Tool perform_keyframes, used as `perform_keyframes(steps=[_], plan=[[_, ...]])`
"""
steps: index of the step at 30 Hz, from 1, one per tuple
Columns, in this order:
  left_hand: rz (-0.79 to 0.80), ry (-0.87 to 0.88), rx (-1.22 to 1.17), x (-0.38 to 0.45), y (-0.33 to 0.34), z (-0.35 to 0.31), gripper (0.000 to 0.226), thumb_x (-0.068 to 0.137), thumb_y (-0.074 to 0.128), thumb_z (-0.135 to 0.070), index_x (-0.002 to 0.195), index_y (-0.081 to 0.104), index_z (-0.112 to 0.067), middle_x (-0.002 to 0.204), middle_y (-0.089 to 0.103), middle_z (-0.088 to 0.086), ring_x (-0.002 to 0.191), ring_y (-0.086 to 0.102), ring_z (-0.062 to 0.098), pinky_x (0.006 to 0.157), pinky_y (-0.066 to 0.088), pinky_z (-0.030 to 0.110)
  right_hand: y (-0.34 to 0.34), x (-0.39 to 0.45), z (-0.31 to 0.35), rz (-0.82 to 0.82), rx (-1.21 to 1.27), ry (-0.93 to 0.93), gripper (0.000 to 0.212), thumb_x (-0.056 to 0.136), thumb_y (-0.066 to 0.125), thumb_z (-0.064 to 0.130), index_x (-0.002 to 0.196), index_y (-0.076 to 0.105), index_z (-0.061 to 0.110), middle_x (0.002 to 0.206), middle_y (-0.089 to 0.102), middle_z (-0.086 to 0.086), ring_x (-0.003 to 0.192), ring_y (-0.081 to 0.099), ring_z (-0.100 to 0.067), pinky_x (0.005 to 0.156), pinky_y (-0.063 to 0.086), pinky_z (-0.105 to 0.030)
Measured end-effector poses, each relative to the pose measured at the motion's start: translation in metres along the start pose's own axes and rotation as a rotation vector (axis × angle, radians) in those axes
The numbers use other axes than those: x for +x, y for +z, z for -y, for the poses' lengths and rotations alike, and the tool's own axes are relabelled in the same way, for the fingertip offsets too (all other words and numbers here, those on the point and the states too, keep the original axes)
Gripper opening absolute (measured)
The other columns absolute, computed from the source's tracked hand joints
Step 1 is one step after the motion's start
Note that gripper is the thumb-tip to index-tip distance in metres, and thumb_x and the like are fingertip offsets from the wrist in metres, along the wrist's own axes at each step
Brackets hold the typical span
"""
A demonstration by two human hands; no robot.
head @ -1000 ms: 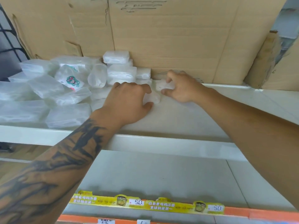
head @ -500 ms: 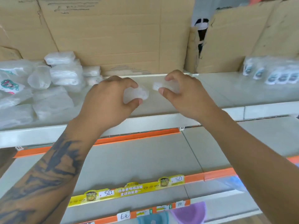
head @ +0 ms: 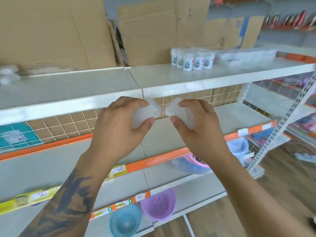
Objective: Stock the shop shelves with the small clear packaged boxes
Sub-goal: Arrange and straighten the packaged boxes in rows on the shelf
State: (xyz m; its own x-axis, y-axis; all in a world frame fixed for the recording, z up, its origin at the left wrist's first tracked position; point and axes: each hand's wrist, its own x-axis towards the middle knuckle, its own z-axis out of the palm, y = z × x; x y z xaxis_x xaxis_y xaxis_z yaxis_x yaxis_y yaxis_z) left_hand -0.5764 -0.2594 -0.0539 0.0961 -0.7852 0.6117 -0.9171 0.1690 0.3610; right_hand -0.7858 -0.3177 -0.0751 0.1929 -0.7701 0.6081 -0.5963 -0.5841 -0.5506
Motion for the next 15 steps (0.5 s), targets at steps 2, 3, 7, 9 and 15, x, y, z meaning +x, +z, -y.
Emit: perform_keyframes(steps=[2, 3, 7, 9, 15], plan=[[0.025, 0.007, -0.02, -0.006, 0.021, -0.029, 0.042, 0.082, 0.066, -0.054, 0.119, 0.069, -0.034, 0.122, 0.067, -0.009, 0.108, 0.065, 0.02, 0.092, 0.054, 0.044, -0.022, -0.016, -0.024, -0.02, 0.008, 0.03, 0.04, 0.088, 0.064, 0.041, 0.122, 0.062, 0.02, 0.124, 0.061, 0.0, 0.112, 0.055, -0.026, 0.095, 0.047, -0.049], [0.034, 0.015, -0.032, -0.008, 0.031, -0.043, 0.041, 0.082, 0.067, -0.053, 0.118, 0.07, -0.034, 0.121, 0.068, -0.009, 0.108, 0.064, 0.019, 0.093, 0.054, 0.043, -0.031, -0.022, -0.035, -0.028, 0.009, 0.039, 0.039, 0.088, 0.064, 0.04, 0.122, 0.062, 0.021, 0.124, 0.061, 0.001, 0.112, 0.054, -0.026, 0.095, 0.047, -0.05], [0.059, 0.05, -0.082, -0.006, 0.067, -0.091, 0.039, 0.082, 0.07, -0.047, 0.116, 0.071, -0.03, 0.118, 0.069, -0.007, 0.108, 0.065, 0.02, 0.092, 0.054, 0.043, -0.066, -0.033, -0.076, -0.066, 0.002, 0.052, 0.035, 0.09, 0.068, 0.036, 0.121, 0.062, 0.021, 0.123, 0.06, 0.001, 0.113, 0.055, -0.026, 0.094, 0.048, -0.05], [0.082, 0.07, -0.092, 0.001, 0.084, -0.112, 0.038, 0.082, 0.071, -0.046, 0.116, 0.072, -0.029, 0.117, 0.068, -0.007, 0.108, 0.065, 0.02, 0.091, 0.054, 0.043, -0.081, -0.035, -0.098, -0.085, 0.014, 0.08, 0.034, 0.091, 0.072, 0.031, 0.122, 0.061, 0.021, 0.124, 0.058, 0.003, 0.114, 0.056, -0.025, 0.097, 0.047, -0.042], [0.117, 0.155, -0.092, 0.045, 0.138, -0.157, 0.036, 0.084, 0.071, -0.047, 0.116, 0.071, -0.031, 0.118, 0.068, -0.009, 0.106, 0.066, 0.019, 0.091, 0.054, 0.045, -0.117, -0.017, -0.164, -0.14, 0.03, 0.174, 0.036, 0.09, 0.073, 0.031, 0.124, 0.06, 0.026, 0.119, 0.05, 0.014, 0.113, 0.053, -0.012, 0.087, 0.032, -0.001]])
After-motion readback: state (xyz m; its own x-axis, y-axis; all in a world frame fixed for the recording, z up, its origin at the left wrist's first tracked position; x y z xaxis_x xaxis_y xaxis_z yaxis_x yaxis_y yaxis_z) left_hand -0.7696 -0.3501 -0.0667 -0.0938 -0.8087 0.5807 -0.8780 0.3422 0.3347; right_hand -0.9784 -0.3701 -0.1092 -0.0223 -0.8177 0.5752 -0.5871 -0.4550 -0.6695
